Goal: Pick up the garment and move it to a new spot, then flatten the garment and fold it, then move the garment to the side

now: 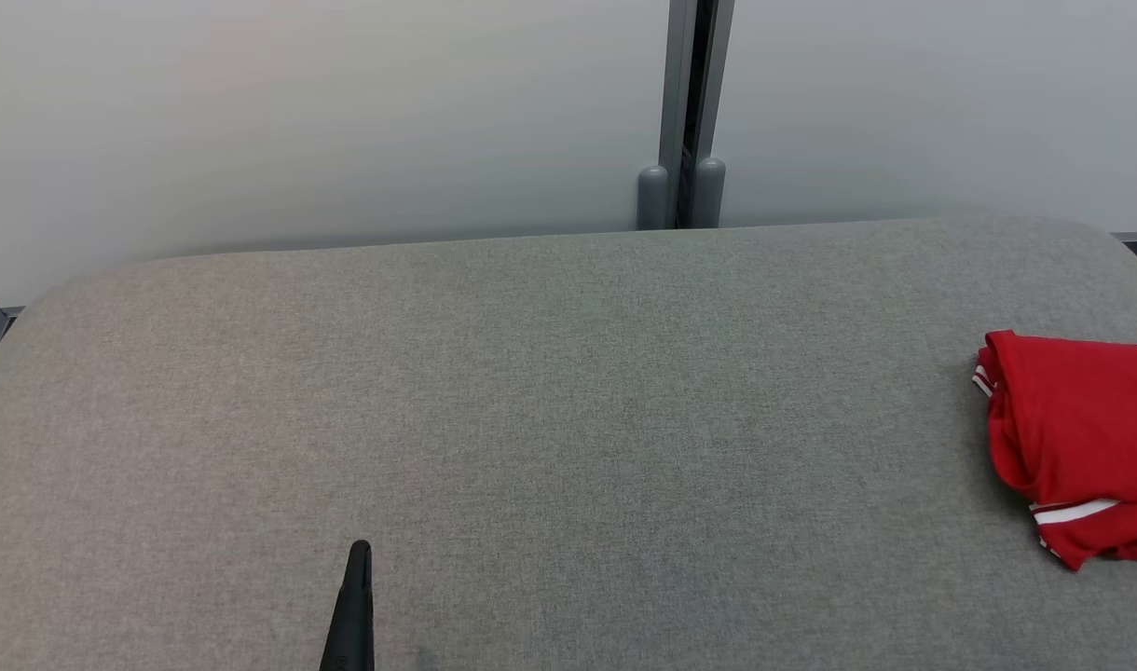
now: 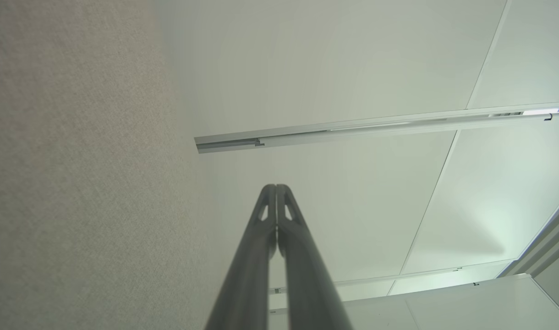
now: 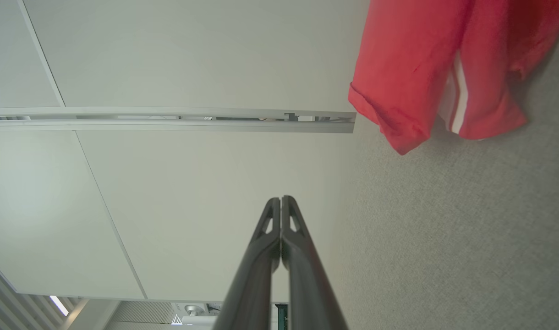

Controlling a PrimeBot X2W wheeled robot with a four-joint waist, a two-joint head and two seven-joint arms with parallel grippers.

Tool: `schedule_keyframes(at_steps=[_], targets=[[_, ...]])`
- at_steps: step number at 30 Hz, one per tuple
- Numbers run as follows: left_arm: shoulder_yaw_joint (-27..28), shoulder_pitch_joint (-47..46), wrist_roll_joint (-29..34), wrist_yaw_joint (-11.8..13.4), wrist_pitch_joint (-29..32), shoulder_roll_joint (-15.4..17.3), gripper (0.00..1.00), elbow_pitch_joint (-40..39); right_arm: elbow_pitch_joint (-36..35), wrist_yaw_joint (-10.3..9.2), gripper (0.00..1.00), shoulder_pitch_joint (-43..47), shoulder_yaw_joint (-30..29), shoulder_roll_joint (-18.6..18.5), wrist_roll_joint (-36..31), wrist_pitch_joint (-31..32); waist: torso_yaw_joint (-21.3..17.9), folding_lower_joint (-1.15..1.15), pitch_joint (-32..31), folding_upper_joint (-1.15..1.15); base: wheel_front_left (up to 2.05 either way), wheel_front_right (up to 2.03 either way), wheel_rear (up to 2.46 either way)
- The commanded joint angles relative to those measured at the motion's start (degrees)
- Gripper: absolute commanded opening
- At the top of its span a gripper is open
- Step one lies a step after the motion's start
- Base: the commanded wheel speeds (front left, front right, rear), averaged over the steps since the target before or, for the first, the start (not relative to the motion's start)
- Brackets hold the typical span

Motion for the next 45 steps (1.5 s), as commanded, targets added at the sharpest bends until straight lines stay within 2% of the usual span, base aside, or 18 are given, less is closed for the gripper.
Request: schedule_keyframes(at_steps=[1, 45], targets=[[0.1, 0.2, -0.2, -0.2, 0.0, 0.2, 0.0, -0.2, -0.1, 0.02, 0.0, 0.4, 0.0, -0.1, 0.3, -0.1, 0.0, 0.0, 0.0, 0.0, 0.0, 0.0, 0.0], [0.1, 0.2, -0.3, -0.2, -0.1, 0.3, 0.0, -0.2, -0.1, 0.02, 0.0, 0.5, 0.1, -0.1, 0.4, -0.2, 0.0, 0.0, 0.0, 0.0, 0.0, 0.0, 0.0]])
